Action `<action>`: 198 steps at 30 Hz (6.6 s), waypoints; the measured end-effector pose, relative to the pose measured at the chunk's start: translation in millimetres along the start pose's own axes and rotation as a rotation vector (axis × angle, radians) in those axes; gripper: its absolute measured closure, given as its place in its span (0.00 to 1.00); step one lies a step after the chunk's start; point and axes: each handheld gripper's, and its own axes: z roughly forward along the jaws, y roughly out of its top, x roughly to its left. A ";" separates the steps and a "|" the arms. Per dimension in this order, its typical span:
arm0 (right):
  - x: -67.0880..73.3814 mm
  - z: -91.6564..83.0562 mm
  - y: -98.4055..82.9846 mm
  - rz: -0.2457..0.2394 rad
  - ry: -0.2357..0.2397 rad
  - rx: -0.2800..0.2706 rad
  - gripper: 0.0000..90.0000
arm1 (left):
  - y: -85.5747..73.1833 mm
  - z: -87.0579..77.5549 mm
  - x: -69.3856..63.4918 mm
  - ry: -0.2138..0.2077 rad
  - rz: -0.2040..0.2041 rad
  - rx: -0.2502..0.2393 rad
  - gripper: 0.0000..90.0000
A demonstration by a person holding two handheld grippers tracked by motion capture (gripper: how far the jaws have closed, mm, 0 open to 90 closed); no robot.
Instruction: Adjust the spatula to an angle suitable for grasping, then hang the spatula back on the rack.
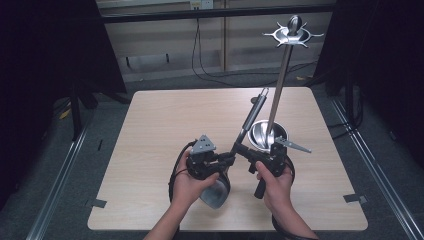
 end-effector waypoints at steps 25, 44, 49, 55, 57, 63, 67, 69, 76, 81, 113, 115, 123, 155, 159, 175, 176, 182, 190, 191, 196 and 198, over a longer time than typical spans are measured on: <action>3.8 -15.2 48.5 -0.242 -0.044 0.060 0.99 | -31.8 -18.4 35.6 0.091 -0.067 -0.034 0.23; 7.8 -12.2 76.6 -0.339 -0.089 0.060 0.99 | -47.6 -12.0 42.9 0.092 -0.086 -0.001 0.17; 8.3 -11.7 82.2 -0.355 -0.098 0.054 0.99 | -48.7 -11.9 43.8 0.098 -0.085 0.009 0.17; 9.2 -13.0 87.5 -0.368 -0.100 0.050 0.99 | -49.1 -12.2 44.0 0.100 -0.088 0.011 0.17; 10.4 -12.9 89.1 -0.376 -0.103 0.046 0.99 | -49.1 -12.3 44.1 0.100 -0.088 0.010 0.17; 11.1 -11.8 94.7 -0.387 -0.108 0.043 0.99 | -49.0 -14.1 45.2 0.103 -0.090 0.005 0.17; 10.9 -10.5 98.6 -0.397 -0.119 0.043 0.99 | -49.1 -16.1 46.5 0.105 -0.085 0.009 0.17; 9.5 -10.2 100.1 -0.399 -0.123 0.038 0.99 | -49.1 -16.1 46.6 0.102 -0.088 0.005 0.17; 6.6 -7.4 104.4 -0.395 -0.137 0.037 0.99 | -50.0 -15.0 47.1 0.100 -0.085 0.012 0.17; 0.9 -6.5 107.4 -0.391 -0.148 0.035 0.99 | -50.7 -14.8 47.1 0.103 -0.092 0.008 0.17; -20.9 -2.6 106.8 -0.377 -0.175 0.000 0.95 | -51.2 -13.9 47.7 0.092 -0.084 0.017 0.18; -22.1 -1.6 107.1 -0.367 -0.174 -0.006 0.94 | -51.1 -14.4 47.7 0.093 -0.084 0.013 0.18; -26.7 3.8 110.0 -0.361 -0.180 -0.010 0.85 | -50.9 -14.9 48.9 0.086 -0.079 0.014 0.18; -24.5 1.8 111.0 -0.375 -0.212 -0.006 0.40 | -52.4 -16.4 48.1 0.074 -0.086 0.010 0.18; -25.0 1.0 111.3 -0.374 -0.212 0.005 0.37 | -53.9 -17.0 49.5 0.083 -0.089 0.022 0.18; -29.7 -11.4 102.4 -0.432 -0.243 0.044 0.23 | -53.5 -16.9 48.6 0.076 -0.096 0.012 0.18; -30.2 -12.4 101.2 -0.438 -0.248 0.048 0.23 | -53.5 -16.9 48.6 0.077 -0.096 0.012 0.18; -33.7 -19.3 94.4 -0.441 -0.251 0.055 0.22 | -53.9 -15.8 48.5 0.078 -0.098 0.014 0.18; -38.2 -25.4 84.0 -0.438 -0.250 0.093 0.19 | -56.2 -15.8 50.8 0.088 -0.096 0.022 0.17; -38.0 -26.7 82.0 -0.444 -0.257 0.096 0.18 | -56.1 -15.7 50.7 0.088 -0.094 0.021 0.17; -37.2 -32.4 74.5 -0.459 -0.260 0.115 0.16 | -55.8 -16.2 50.7 0.097 -0.089 0.025 0.17; -36.9 -34.7 71.8 -0.462 -0.257 0.118 0.15 | -56.2 -15.8 50.7 0.092 -0.091 0.022 0.17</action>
